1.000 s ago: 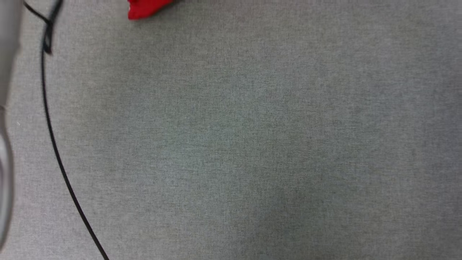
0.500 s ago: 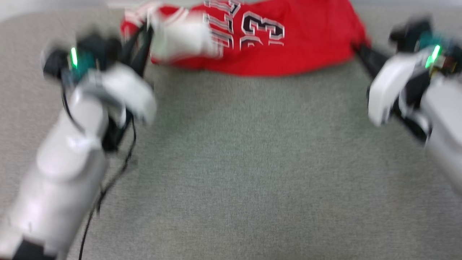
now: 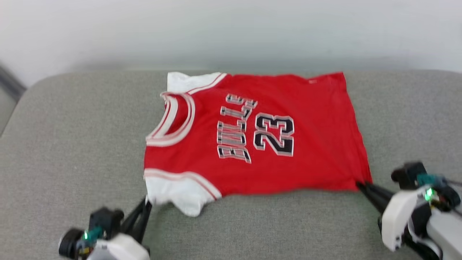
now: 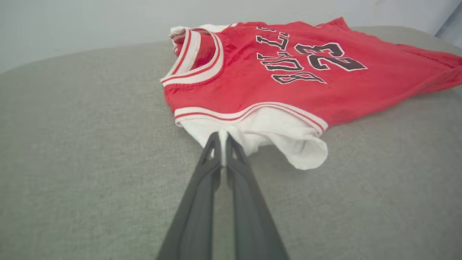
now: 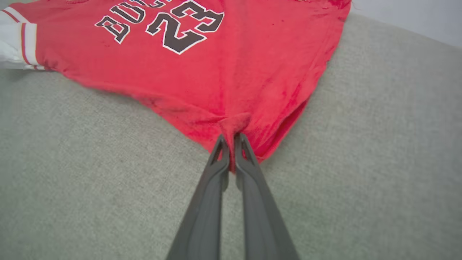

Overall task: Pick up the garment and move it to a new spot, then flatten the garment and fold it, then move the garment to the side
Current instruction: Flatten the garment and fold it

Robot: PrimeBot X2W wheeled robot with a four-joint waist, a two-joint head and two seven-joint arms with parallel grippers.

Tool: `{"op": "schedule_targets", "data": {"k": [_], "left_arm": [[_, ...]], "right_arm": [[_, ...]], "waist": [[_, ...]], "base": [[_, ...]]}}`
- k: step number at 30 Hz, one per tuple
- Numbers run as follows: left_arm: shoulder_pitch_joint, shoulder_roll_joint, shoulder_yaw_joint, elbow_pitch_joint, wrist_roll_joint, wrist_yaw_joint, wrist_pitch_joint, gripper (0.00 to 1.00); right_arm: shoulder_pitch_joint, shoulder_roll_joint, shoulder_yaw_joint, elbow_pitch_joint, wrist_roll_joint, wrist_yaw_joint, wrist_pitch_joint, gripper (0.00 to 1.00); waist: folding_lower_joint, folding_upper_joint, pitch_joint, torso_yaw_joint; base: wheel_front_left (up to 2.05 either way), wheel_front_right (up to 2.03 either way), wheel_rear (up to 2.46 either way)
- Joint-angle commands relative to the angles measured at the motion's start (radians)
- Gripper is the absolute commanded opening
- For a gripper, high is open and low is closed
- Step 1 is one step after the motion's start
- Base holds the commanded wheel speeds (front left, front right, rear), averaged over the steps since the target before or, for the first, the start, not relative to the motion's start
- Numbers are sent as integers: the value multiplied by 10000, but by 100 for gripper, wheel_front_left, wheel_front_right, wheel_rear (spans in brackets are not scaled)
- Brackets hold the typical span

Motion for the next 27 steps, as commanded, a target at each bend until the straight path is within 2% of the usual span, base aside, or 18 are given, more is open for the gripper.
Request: {"op": "schedule_targets", "data": {"k": [1, 13, 20, 27], "left_arm": [[418, 34, 46, -223, -106, 170, -3, 0], [4095, 710, 323, -2400, -1052, 1504, 240, 0], [4840, 690, 141, -2836, -1138, 1718, 251, 0], [3475, 820, 164, -2908, -665, 1425, 341, 0]], "right_arm": [[436, -101, -96, -113, 84, -4, -51, 0], [4032, -737, -1474, -1229, -165, -5, 162, 0], [5492, -740, -2717, -2009, -569, -5, 593, 0], [5730, -387, -4314, -2778, -1170, -5, 1206, 0]], "waist": [[4, 0, -400, 24], [4, 0, -1260, 264], [4, 0, -1284, 353], [4, 0, -1241, 395]], "base": [[0, 0, 0], [0, 0, 0], [0, 0, 0], [0, 0, 0]]}}
